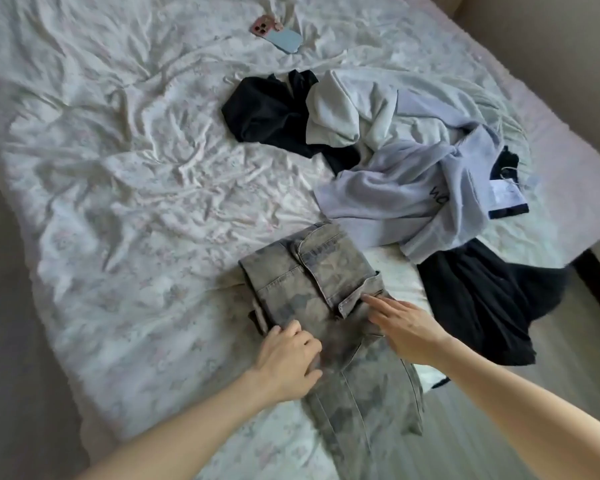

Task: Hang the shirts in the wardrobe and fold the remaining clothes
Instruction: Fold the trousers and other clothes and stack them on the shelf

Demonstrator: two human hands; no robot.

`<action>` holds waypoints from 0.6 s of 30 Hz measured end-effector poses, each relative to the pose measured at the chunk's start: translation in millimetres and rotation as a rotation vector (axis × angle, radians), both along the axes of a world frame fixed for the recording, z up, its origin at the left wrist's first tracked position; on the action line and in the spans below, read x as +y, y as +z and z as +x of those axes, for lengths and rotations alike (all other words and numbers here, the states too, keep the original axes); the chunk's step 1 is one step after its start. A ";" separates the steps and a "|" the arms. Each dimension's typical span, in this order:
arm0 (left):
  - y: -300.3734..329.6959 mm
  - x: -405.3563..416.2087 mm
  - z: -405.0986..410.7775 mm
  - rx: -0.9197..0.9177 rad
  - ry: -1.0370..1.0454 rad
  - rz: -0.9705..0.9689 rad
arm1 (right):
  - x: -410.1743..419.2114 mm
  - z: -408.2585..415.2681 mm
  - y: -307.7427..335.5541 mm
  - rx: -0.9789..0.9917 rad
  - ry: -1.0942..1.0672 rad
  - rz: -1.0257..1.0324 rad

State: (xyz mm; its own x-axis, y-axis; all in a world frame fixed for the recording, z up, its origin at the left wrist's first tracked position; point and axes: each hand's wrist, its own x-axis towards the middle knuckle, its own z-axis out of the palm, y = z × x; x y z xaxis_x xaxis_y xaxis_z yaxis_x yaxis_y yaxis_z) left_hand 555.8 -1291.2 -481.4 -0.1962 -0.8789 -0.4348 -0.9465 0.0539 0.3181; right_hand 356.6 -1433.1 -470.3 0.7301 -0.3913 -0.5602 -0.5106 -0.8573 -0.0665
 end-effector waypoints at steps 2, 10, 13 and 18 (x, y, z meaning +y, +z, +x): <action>-13.0 -9.9 0.3 -0.022 0.069 -0.121 | 2.9 -6.5 -9.4 0.073 -0.096 0.076; -44.0 -65.2 48.3 -0.125 0.457 0.070 | -26.8 61.7 -19.8 -0.367 -0.198 -0.165; -46.4 -91.1 65.1 -0.092 0.529 0.104 | -51.6 101.5 -30.2 -0.286 -0.176 -0.080; -46.1 -129.8 103.7 0.072 0.513 0.302 | -95.3 142.3 -36.1 -0.084 -0.043 -0.043</action>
State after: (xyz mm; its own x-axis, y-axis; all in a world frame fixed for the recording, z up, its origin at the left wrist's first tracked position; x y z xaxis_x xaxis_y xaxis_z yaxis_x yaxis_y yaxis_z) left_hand 659.5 -1421.0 -527.5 0.1826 -0.7086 -0.6816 -0.8032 -0.5074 0.3123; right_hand 499.0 -1528.4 -506.4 0.7562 -0.4456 -0.4792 -0.5408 -0.8379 -0.0742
